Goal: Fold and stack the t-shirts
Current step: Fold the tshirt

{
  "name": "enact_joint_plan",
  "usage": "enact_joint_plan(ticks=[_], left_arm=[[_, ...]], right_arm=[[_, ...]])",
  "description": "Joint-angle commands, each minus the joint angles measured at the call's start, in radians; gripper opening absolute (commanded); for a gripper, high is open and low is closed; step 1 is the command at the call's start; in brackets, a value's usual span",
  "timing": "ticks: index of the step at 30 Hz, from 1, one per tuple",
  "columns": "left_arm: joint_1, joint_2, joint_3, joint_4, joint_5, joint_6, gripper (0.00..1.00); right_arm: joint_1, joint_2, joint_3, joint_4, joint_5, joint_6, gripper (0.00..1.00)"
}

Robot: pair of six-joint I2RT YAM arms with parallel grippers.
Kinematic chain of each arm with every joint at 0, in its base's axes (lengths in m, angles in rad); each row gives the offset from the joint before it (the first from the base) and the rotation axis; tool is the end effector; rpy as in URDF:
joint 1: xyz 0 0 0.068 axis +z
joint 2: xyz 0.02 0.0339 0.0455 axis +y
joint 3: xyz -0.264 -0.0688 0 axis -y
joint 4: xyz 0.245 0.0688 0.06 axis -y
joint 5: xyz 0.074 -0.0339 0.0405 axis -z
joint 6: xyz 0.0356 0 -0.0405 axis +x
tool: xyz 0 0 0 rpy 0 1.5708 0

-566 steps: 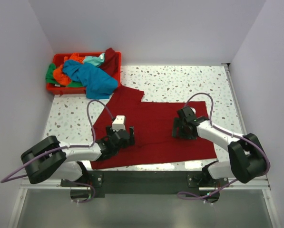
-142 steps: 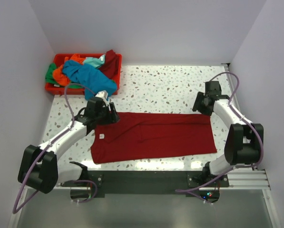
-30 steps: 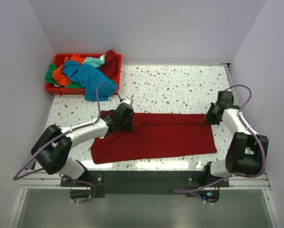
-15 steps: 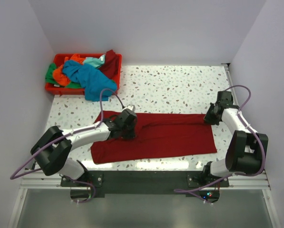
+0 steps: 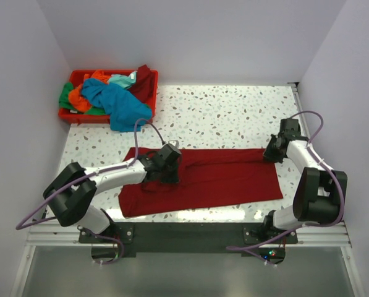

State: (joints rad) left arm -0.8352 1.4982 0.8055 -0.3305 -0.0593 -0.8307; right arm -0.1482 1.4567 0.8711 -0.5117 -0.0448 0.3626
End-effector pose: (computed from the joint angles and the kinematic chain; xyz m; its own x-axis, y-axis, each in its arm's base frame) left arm 0.1926 -0.2097 0.1730 -0.9176 -0.0846 -0.3885 0.0621 0.9346 -0.3503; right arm 0.2744 -0.0394 0.1929 -0.7778 0.4744 -0.4122 0.4313 0.8800 0.1990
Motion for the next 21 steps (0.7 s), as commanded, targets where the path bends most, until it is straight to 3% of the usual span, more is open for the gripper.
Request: enact_joint_plan(ticks=[1, 5, 13, 21], left_arm=[[-0.013, 0.007, 0.053, -0.018, 0.026, -0.028, 0.19], [-0.021, -0.009, 0.072, -0.022, 0.035, -0.03, 0.37], [-0.033, -0.123, 0.101, 0.041, 0.102, -0.01, 0.41], [0.025, -0.271, 0.136, -0.004, 0.081, 0.053, 0.5]], right_arm=[[0.01, 0.013, 0.016, 0.019, -0.015, 0.009, 0.0], [0.015, 0.014, 0.011, 0.024, -0.015, 0.009, 0.0], [0.039, 0.022, 0.029, 0.024, -0.009, 0.012, 0.0], [0.234, 0.024, 0.075, 0.012, 0.03, 0.056, 0.0]])
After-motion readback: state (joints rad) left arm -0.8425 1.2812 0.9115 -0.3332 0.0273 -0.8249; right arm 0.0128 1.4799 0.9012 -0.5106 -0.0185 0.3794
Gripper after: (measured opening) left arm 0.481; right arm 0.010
